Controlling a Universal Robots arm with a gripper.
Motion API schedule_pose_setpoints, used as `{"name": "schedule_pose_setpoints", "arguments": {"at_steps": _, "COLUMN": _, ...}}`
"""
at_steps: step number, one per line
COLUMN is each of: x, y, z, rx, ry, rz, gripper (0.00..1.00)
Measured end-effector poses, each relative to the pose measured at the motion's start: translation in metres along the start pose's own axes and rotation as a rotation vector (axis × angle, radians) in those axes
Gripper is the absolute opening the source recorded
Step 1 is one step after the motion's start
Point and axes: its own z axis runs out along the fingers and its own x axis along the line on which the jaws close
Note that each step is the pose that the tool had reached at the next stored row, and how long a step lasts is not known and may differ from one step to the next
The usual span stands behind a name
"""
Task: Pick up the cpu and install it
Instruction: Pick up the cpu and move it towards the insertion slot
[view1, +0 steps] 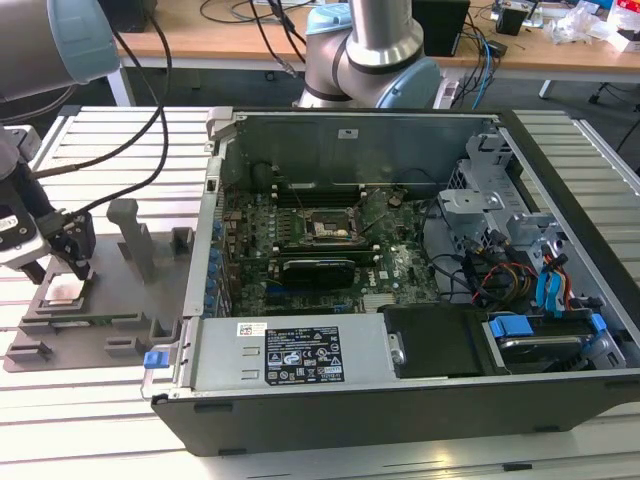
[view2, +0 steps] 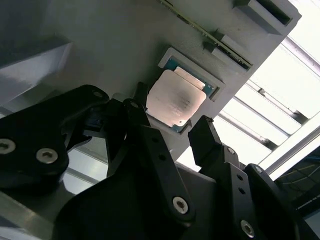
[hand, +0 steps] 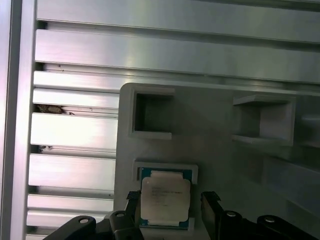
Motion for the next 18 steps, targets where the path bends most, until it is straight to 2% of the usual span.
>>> {"name": "schedule_pose_setpoints", "arguments": {"at_steps": 8, "x": 0.0019, "y": -0.0009, "z": 0.0157, "rx": -0.0001, "ry": -0.0001, "rz": -0.001, "gripper": 0.60}}
{"name": "schedule_pose_setpoints", "arguments": {"at_steps": 11, "x": 0.0027, "y": -0.0044, "z": 0.0188, "rx": -0.0001, "ry": -0.0001, "rz": -0.002, "gripper": 0.60}}
{"name": "schedule_pose_setpoints", "arguments": {"at_steps": 14, "x": 0.0028, "y": -0.0045, "z": 0.0221, "rx": -0.0001, "ry": 0.0000, "rz": -0.003, "gripper": 0.60}}
{"name": "schedule_pose_setpoints", "arguments": {"at_steps": 18, "x": 0.0027, "y": -0.0045, "z": 0.0225, "rx": -0.0001, "ry": -0.0001, "rz": -0.003, "gripper": 0.60}}
